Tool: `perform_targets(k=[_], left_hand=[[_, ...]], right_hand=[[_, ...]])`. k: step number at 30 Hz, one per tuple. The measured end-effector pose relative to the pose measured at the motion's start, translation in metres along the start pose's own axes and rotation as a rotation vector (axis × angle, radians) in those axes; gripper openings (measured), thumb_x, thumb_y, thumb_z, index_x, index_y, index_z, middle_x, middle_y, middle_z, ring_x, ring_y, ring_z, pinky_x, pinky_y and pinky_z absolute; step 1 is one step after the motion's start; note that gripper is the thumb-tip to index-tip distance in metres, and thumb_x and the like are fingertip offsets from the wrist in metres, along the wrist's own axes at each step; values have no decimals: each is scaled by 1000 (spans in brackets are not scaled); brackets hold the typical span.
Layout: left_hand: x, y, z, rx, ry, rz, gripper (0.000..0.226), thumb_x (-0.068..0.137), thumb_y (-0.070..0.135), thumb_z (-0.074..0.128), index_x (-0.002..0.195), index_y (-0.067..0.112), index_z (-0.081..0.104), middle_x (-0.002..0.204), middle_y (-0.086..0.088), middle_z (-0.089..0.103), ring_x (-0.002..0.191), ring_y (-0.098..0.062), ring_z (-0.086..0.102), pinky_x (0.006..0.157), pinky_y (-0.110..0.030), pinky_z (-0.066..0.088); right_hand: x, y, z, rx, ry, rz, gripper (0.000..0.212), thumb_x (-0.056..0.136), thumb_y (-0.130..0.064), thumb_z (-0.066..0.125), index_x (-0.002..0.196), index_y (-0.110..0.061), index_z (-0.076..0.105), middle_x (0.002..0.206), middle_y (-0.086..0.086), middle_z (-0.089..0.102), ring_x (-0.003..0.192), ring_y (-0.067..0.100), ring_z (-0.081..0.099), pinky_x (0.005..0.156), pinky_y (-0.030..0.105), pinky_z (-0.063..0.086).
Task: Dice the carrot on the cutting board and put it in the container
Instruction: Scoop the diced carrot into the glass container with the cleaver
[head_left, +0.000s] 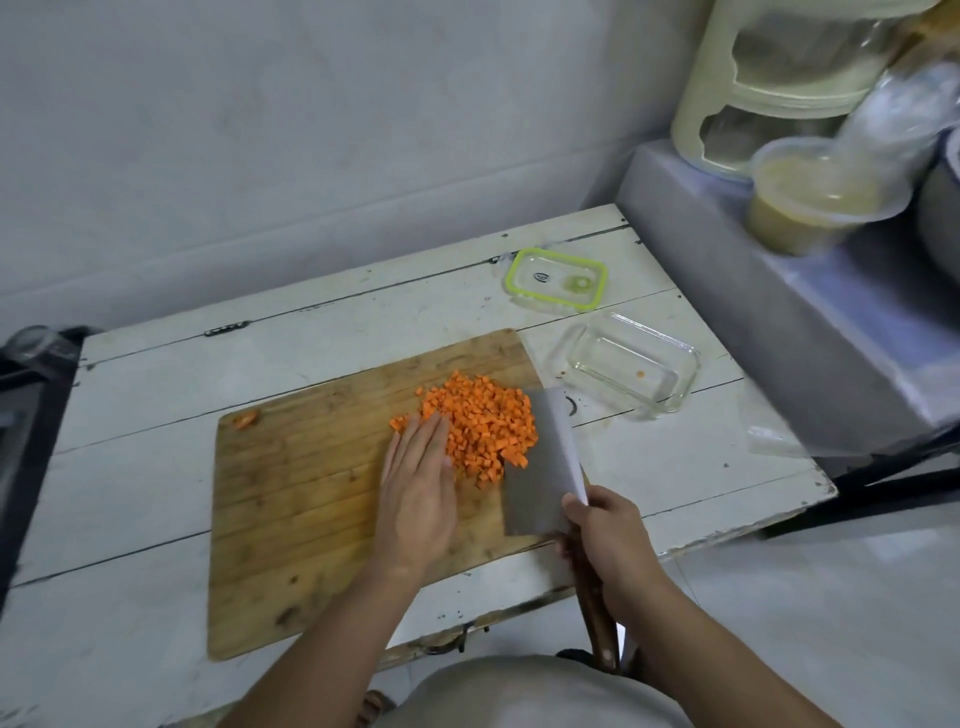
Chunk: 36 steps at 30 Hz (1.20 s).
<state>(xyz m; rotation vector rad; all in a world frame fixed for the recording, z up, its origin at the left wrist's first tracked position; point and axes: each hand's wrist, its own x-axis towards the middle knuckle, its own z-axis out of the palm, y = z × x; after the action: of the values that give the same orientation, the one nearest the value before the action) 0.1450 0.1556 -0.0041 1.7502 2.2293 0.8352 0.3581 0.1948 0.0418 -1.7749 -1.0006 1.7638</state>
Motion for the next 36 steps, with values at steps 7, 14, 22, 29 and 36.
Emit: perform_targets(k=[7,14,22,29,36], left_hand=[[-3,12,-1,130,-103,199,88,87,-12,58,161,23,27,168,-3,20,158,-20,6,129,-46,8],[42,77,3,354,-344,676,115,77,-4,61,159,48,0,169,-6,-16,154,-28,-24,119,-42,-17],[110,138,51,457,-406,848,106,82,-7,47,160,47,-3,167,-15,-22,154,-38,-21,126,-50,-6],[144,142,82,533,-422,911,98,89,1,49,161,42,-4,170,-12,-15,155,-39,-16,126,-51,-5],[169,137,87,547,-448,872,98,90,2,48,161,40,-8,170,-13,-6,156,-39,-10,126,-52,-4]], right_hand=[[-5,-2,-22,26,-29,-18,17,102,-15,55,102,-4,67,66,14,61,55,26,57,52,33,46],[-10,-35,-69,131,33,-8,15,102,-12,56,103,0,65,68,15,61,56,26,56,50,33,44],[6,-72,-128,68,122,3,10,100,-8,58,98,2,61,68,19,59,50,25,54,44,30,43],[18,-83,-146,33,94,78,12,101,-8,57,101,4,60,66,16,58,46,22,54,43,28,44],[19,-91,-149,-18,74,98,13,102,-10,57,99,3,58,57,15,54,40,21,50,42,26,42]])
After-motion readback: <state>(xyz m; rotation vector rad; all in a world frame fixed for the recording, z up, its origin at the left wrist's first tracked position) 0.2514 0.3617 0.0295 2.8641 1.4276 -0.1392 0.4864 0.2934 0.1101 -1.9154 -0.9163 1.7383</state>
